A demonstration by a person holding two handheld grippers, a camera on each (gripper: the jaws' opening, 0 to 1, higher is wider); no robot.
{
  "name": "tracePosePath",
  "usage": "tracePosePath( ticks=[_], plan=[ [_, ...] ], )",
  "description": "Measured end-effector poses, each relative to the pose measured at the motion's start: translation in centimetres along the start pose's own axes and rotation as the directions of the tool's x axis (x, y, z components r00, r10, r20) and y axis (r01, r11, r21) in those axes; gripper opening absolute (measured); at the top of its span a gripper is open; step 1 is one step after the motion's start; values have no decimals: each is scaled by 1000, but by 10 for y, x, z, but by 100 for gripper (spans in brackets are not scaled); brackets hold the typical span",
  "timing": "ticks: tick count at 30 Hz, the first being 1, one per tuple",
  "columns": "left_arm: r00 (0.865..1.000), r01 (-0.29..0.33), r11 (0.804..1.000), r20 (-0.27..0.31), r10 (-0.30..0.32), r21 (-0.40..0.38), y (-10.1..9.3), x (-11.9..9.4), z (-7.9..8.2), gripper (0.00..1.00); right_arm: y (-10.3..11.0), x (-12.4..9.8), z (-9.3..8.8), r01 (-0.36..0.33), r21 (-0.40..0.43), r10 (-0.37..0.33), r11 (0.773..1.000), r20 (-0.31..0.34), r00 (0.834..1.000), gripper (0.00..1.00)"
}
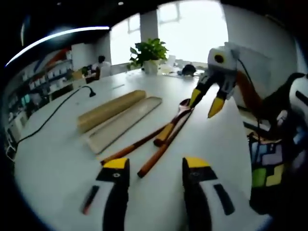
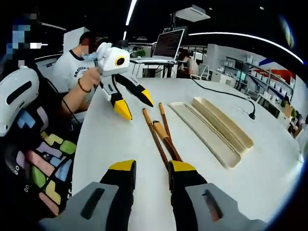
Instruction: Arrange the utensils inside the cutlery case until each visible utensil rests in its matching compartment.
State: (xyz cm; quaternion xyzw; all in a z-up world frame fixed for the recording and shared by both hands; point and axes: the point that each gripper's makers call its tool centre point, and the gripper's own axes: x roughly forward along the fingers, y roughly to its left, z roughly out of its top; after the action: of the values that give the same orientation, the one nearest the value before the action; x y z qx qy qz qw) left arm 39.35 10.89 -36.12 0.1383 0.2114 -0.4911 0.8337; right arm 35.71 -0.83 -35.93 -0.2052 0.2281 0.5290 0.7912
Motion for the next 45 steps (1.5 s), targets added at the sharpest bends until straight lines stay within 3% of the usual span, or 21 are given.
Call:
tracePosePath(
  ticks=[6, 12, 16, 19, 31, 36, 40, 45],
  plan=[
    [1000, 17, 1000, 11, -16, -21, 1, 1, 1, 42, -5, 13, -3, -29, 3, 29, 1000, -32, 999, 26],
    [1000, 21, 999, -17, -22, -32, 3, 4, -7, 40, -6, 16, -10, -62, 14, 63, 998, -62, 996, 27],
    [1000, 20, 1000, -15, -20, -21, 3, 3, -7, 33, -4, 15, -11, -80, 32, 82, 996, -49, 995, 26],
    [999, 51, 999, -7, -51, -16, -3, 2, -8, 25, -6, 14, -10, -79, 31, 80, 996, -36, 996, 23],
    [994, 104, 993, 31, -106, 63, -13, 4, -9, 16, 7, 15, -4, -130, -32, 130, 991, 13, 991, 6],
    [989, 132, 988, 61, -137, 78, -20, 4, -9, 15, 6, 14, -5, -127, -15, 127, 992, 3, 992, 4],
    [987, 136, 988, 80, -142, 77, -20, 3, -8, 15, 6, 13, -5, -137, -46, 137, 990, 1, 991, 4],
    [986, 149, 983, 60, -156, 103, -20, 3, -8, 14, 5, 15, -5, -130, -50, 131, 990, 16, 991, 4]
  ],
)
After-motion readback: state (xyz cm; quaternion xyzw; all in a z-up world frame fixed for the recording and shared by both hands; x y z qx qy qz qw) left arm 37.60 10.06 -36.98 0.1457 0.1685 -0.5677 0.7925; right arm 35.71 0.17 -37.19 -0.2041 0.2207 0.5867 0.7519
